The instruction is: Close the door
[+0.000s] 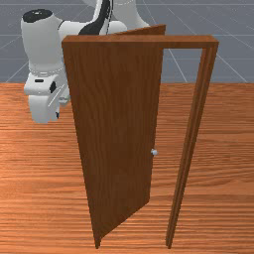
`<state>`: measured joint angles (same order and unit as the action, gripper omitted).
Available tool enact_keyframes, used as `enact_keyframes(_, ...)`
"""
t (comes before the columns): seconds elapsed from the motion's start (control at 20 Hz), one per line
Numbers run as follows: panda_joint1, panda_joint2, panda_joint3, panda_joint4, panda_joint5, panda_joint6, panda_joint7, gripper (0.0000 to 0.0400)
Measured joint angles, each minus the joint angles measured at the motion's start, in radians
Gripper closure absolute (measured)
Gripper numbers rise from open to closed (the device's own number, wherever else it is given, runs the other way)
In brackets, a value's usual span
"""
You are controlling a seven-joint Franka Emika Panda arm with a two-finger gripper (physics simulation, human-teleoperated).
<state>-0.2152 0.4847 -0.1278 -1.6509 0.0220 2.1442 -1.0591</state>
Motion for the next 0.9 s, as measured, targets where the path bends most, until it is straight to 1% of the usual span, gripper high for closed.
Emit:
enact_keyframes(0.35, 0.006, -0.009, 0.001, -0.009, -0.002, 0.002, 0.008, 0.04)
enact_keyframes(0.65, 0.006, -0.05, -0.002, -0.075, -0.006, 0.024, 0.003, 0.04)
enact_keyframes(0.9, 0.004, -0.062, -0.002, -0.093, -0.007, 0.032, -0.008, 0.04)
